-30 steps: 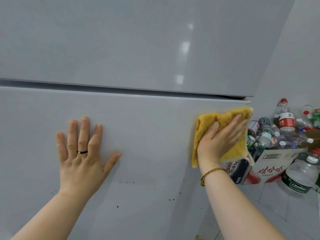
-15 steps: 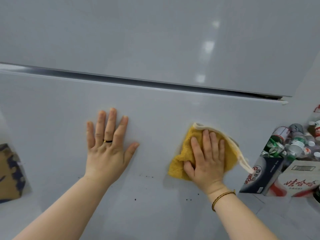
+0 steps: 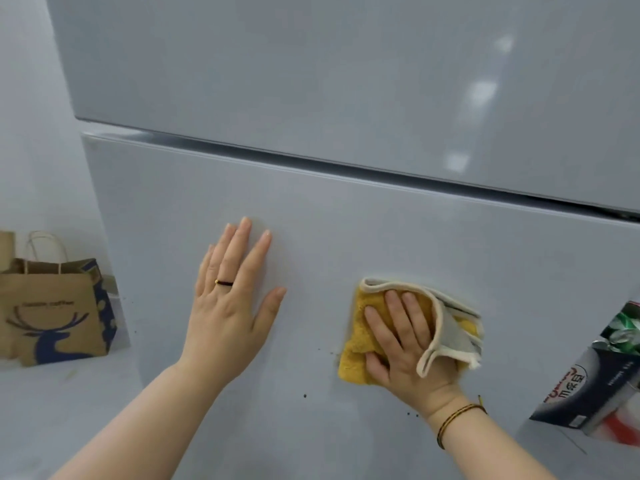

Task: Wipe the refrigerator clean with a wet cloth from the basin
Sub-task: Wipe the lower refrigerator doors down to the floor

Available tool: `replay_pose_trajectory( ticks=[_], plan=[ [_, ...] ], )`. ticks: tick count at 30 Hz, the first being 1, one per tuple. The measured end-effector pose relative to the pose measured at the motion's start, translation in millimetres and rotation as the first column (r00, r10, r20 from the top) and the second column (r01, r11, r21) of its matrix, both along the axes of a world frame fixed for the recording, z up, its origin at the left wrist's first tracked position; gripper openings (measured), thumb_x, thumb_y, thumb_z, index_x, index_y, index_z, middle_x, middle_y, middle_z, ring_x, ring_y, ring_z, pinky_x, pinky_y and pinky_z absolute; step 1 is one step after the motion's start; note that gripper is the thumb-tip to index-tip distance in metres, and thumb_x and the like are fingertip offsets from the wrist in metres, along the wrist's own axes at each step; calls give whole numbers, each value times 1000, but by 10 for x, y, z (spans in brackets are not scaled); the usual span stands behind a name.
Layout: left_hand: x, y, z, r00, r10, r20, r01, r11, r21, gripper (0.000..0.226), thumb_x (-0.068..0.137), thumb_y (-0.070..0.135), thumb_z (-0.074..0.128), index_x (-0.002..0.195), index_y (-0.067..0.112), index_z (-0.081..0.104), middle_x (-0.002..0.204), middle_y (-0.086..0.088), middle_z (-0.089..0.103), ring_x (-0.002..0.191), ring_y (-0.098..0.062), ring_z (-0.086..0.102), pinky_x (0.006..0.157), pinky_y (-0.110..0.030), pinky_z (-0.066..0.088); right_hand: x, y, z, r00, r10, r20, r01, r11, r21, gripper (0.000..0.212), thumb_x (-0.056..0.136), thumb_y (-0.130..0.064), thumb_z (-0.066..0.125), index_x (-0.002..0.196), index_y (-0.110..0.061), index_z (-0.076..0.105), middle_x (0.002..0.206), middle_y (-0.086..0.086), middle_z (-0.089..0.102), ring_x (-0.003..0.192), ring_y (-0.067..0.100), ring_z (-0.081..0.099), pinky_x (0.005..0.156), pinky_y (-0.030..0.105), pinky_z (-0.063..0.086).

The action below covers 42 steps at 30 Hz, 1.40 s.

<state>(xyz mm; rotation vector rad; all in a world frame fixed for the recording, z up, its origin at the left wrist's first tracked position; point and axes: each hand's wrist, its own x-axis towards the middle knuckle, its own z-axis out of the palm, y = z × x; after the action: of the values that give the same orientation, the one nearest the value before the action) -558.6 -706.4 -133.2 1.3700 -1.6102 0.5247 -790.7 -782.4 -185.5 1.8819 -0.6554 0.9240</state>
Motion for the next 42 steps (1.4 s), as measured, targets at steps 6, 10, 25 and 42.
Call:
replay_pose_trajectory(
  ticks=[6, 10, 25, 42],
  plan=[
    [415, 101, -259, 966, 112, -234, -110, 994, 20, 59, 83, 40, 34, 137, 20, 20, 148, 1, 10, 137, 4, -8, 106, -7, -9, 106, 29, -69, 988, -30, 150, 31, 999, -7, 44, 93, -39, 22, 132, -20, 27, 157, -1, -2, 144, 18, 1, 118, 37, 3],
    [659, 85, -492, 903, 83, -422, -82, 996, 20, 74, 76, 49, 32, 141, 16, 21, 144, 8, 4, 126, 16, -9, 109, -24, 0, 169, 50, -91, 978, -46, 203, 48, 999, -8, 47, 93, -42, 20, 134, -21, 27, 156, -4, -2, 144, 16, 1, 118, 36, 0],
    [1355, 173, -609, 454, -146, -879, 308, 951, 1, 35, 97, 14, 33, 129, 28, 40, 121, 13, 48, 117, -6, 43, 98, -24, 31, 1350, 214, -639, 905, -166, 392, 145, 986, 81, 59, 94, -46, 15, 148, -23, 6, 157, 4, -6, 144, 22, -2, 118, 37, -3],
    [1628, 183, -889, 376, -58, -925, 422, 899, 115, 25, 91, 12, 50, 111, 24, 57, 85, 23, 56, 80, 3, 53, 67, -10, 38, 2134, 251, -402, 991, -12, 133, 3, 998, 61, 70, 79, -37, 42, 143, -22, 16, 157, 4, -6, 144, 21, -4, 118, 36, -4]
  ],
)
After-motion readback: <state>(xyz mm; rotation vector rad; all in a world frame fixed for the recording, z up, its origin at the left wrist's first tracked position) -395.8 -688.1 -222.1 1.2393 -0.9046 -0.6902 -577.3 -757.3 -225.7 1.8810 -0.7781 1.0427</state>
